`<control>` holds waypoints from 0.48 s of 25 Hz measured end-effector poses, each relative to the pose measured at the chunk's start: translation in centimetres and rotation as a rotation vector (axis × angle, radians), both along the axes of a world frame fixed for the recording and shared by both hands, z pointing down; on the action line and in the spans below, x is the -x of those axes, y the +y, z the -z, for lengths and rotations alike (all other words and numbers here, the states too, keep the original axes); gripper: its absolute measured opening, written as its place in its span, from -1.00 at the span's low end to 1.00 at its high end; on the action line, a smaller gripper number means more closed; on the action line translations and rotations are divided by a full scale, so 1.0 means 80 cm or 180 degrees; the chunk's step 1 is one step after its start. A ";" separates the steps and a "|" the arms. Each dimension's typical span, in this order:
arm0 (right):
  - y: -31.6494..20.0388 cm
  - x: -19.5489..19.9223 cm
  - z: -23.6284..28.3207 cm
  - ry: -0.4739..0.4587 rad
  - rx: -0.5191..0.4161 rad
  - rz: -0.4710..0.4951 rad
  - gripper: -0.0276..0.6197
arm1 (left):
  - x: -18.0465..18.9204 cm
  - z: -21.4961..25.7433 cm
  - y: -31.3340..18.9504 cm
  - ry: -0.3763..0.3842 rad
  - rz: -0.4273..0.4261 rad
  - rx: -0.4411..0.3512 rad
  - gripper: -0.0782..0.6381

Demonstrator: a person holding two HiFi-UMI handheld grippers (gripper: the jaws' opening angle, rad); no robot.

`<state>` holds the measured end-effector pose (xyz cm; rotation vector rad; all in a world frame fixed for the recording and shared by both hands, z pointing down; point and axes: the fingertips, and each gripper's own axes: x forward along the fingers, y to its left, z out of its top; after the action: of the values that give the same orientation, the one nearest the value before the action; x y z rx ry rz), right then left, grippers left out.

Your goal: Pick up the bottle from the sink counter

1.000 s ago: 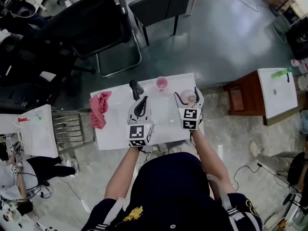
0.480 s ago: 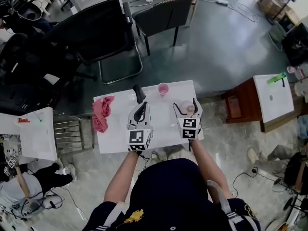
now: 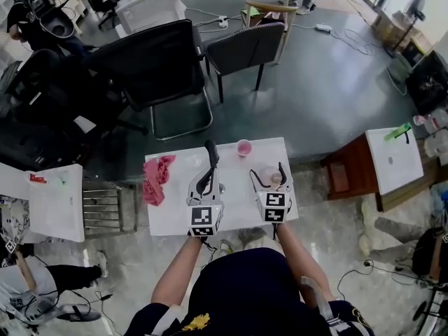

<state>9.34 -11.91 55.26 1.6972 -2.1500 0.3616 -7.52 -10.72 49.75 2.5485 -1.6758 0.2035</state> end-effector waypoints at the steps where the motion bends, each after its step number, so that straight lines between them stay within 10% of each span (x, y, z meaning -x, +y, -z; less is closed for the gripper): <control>1: 0.002 0.005 0.004 -0.0002 -0.0006 0.0006 0.42 | 0.007 0.002 0.001 -0.0017 0.0029 0.0000 -0.74; 12: 0.014 0.044 0.036 -0.0034 -0.0113 0.0044 0.42 | 0.066 0.026 0.018 -0.0046 0.0185 -0.0063 -0.74</control>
<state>5.81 -10.77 52.40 1.7021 -2.1871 0.3313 -12.81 -9.27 47.69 2.5143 -1.7631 0.2027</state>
